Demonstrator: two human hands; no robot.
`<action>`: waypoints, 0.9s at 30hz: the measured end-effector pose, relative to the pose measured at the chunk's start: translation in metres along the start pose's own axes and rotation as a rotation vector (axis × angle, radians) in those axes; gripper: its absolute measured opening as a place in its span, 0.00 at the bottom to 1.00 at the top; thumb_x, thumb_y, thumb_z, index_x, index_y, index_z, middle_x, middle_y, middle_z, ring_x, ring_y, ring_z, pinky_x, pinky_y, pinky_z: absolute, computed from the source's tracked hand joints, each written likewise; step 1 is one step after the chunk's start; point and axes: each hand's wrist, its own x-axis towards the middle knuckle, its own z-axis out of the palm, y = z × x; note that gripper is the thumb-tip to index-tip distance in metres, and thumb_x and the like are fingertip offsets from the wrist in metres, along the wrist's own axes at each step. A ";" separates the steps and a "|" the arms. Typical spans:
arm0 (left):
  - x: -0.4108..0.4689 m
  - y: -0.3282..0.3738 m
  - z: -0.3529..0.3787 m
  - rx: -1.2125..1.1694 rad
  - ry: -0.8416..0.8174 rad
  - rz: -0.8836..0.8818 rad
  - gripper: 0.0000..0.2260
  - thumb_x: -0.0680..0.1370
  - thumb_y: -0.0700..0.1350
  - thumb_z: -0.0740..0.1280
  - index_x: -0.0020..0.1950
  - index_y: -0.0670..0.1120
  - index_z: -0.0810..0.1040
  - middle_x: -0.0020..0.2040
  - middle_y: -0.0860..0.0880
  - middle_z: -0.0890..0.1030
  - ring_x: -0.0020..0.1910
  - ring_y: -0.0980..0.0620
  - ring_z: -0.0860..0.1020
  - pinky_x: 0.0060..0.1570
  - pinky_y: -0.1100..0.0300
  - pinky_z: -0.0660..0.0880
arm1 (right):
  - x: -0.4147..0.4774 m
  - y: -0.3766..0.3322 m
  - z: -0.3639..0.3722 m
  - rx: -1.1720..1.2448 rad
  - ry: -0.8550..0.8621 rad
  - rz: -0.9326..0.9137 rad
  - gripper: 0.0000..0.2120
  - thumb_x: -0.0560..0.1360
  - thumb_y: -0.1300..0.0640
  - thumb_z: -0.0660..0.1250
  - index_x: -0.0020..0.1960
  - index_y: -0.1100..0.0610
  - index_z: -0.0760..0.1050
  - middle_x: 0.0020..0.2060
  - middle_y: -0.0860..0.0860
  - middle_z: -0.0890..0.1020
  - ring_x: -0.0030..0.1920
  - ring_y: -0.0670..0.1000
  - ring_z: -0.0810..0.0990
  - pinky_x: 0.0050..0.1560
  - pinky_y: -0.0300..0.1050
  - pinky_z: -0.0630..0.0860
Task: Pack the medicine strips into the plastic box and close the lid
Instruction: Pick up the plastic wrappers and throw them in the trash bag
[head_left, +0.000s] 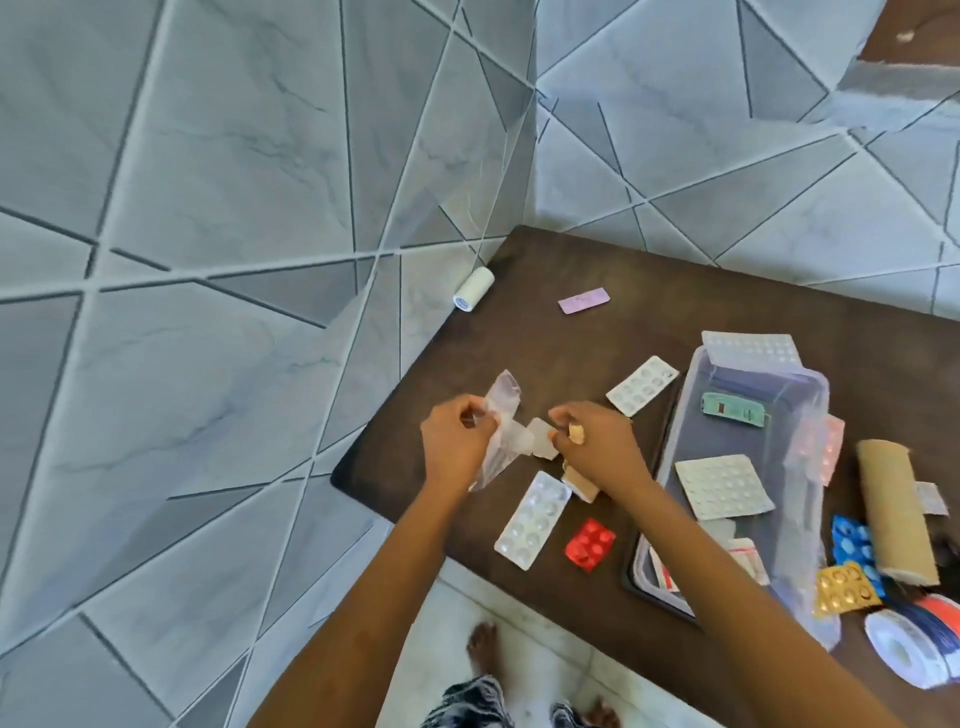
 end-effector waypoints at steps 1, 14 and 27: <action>0.010 -0.004 -0.004 0.002 -0.005 0.002 0.07 0.74 0.41 0.68 0.49 0.40 0.81 0.47 0.40 0.84 0.50 0.41 0.81 0.52 0.51 0.76 | 0.013 -0.002 0.008 -0.104 -0.025 -0.002 0.15 0.73 0.58 0.67 0.59 0.60 0.76 0.57 0.57 0.80 0.57 0.57 0.77 0.58 0.47 0.72; 0.071 -0.018 0.003 0.018 -0.127 0.031 0.09 0.75 0.42 0.68 0.53 0.39 0.79 0.54 0.42 0.82 0.45 0.54 0.76 0.51 0.62 0.73 | 0.065 0.002 0.037 -0.637 -0.349 0.204 0.22 0.69 0.56 0.70 0.61 0.55 0.71 0.57 0.55 0.79 0.62 0.57 0.67 0.62 0.50 0.65; 0.037 0.032 0.019 -0.141 -0.156 0.140 0.11 0.75 0.41 0.68 0.57 0.42 0.76 0.51 0.51 0.76 0.48 0.54 0.76 0.48 0.66 0.73 | 0.015 -0.017 -0.044 0.191 0.188 0.410 0.18 0.78 0.56 0.60 0.67 0.59 0.69 0.68 0.56 0.72 0.67 0.58 0.72 0.67 0.50 0.68</action>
